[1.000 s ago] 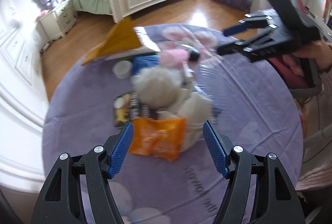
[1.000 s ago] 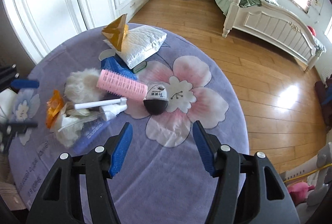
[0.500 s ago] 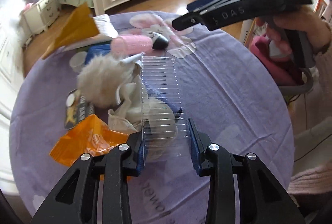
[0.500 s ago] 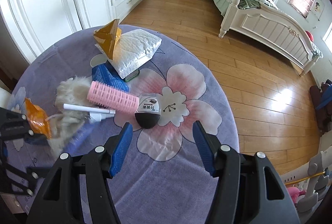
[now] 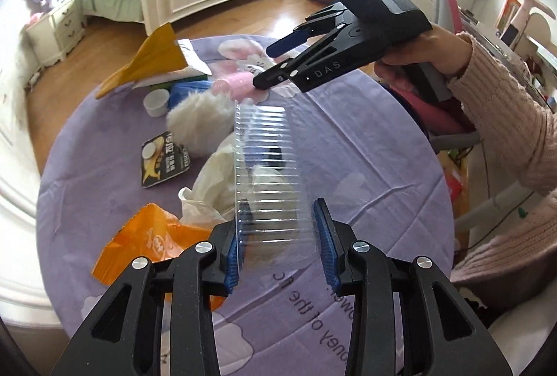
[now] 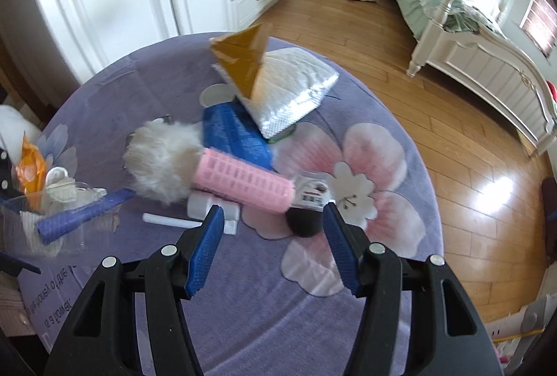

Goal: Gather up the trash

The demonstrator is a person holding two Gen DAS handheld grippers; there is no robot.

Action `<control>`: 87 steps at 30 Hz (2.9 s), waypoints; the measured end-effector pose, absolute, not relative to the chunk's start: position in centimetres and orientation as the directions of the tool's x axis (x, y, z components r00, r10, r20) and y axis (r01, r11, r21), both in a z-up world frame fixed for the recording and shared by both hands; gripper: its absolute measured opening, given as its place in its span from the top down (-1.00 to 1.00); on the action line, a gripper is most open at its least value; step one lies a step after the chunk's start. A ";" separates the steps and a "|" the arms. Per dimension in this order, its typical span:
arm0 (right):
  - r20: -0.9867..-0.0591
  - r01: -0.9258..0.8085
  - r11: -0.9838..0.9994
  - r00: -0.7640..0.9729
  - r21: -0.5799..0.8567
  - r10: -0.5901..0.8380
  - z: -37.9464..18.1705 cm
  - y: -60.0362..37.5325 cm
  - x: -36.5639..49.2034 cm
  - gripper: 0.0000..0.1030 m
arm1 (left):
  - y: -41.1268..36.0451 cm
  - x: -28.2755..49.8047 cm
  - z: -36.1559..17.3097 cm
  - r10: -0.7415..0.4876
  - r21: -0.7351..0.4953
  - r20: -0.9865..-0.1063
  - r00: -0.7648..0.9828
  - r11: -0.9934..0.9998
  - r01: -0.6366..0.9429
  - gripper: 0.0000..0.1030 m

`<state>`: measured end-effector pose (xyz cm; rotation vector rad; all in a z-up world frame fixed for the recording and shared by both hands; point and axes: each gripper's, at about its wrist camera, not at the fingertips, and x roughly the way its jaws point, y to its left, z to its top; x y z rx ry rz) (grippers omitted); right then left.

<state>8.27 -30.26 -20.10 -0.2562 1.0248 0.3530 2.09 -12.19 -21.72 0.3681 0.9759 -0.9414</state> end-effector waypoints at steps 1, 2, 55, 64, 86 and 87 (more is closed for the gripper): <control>-0.866 -0.407 0.913 0.470 -0.045 0.167 -20.1 -30.0 8.3 -0.13 | -12.1 2.2 -21.8 -0.511 -0.133 -0.833 0.214 0.559 0.818 0.28; -0.866 -0.410 0.911 0.471 -0.045 0.169 -20.1 -29.9 8.4 -0.13 | -12.3 2.1 -21.8 -0.514 -0.127 -0.831 0.213 0.547 0.827 0.28; -0.872 -0.367 0.930 0.453 0.007 0.185 -18.1 -31.8 1.4 0.46 | -6.8 6.8 -26.6 -0.247 0.052 -0.923 0.294 0.678 0.733 -0.30; -0.876 -0.356 0.934 0.444 0.021 0.189 -18.7 -30.9 2.3 0.46 | -6.5 9.5 -27.4 -0.331 -0.049 -0.907 0.260 0.696 0.716 0.68; -0.846 -0.007 1.000 0.533 -0.007 -0.002 -17.1 -43.8 -6.7 0.46 | -26.8 3.7 -19.8 -0.530 -0.003 -0.807 0.261 0.444 0.896 0.68; -0.845 0.030 0.999 0.534 -0.019 -0.033 -17.2 -45.0 -7.2 0.46 | -28.2 3.4 -19.7 -0.538 0.000 -0.804 0.254 0.427 0.904 0.68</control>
